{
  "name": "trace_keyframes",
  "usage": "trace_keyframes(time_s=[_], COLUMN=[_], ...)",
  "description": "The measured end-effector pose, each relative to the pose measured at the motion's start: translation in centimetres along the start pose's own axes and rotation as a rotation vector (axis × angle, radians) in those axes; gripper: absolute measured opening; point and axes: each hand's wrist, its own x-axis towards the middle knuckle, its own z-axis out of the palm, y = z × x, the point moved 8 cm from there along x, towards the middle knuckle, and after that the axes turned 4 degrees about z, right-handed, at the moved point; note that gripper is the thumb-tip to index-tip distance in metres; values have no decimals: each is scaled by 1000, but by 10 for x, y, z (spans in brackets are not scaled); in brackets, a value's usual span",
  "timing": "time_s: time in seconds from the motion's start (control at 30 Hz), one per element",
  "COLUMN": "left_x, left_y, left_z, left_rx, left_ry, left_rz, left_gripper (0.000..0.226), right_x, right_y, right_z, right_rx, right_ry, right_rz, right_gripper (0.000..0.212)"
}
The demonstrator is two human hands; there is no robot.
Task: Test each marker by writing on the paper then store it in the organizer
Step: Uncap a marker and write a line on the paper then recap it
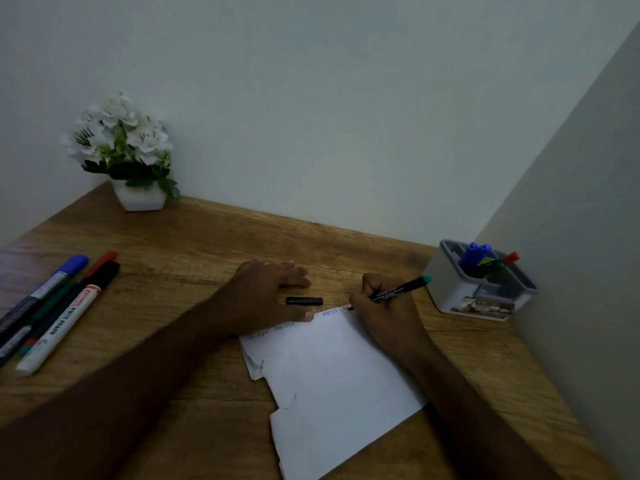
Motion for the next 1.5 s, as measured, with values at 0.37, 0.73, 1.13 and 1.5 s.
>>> trace_keyframes(time_s=[0.37, 0.73, 1.13, 1.5], left_x=[2, 2, 1, 1], left_y=[0, -1, 0, 0], left_z=[-1, 0, 0, -1], left_rx=[-17, -4, 11, -19], left_ry=[17, 12, 4, 5], left_rz=[14, 23, 9, -2], left_gripper=[95, 111, 104, 95], right_x=[3, 5, 5, 7], right_y=[0, 5, 2, 6], right_z=[-8, -6, -8, -5], right_rx=[23, 11, 17, -20], right_ry=[2, -2, 16, -2], right_rz=[-27, -24, -34, -29], right_gripper=[30, 36, 37, 32])
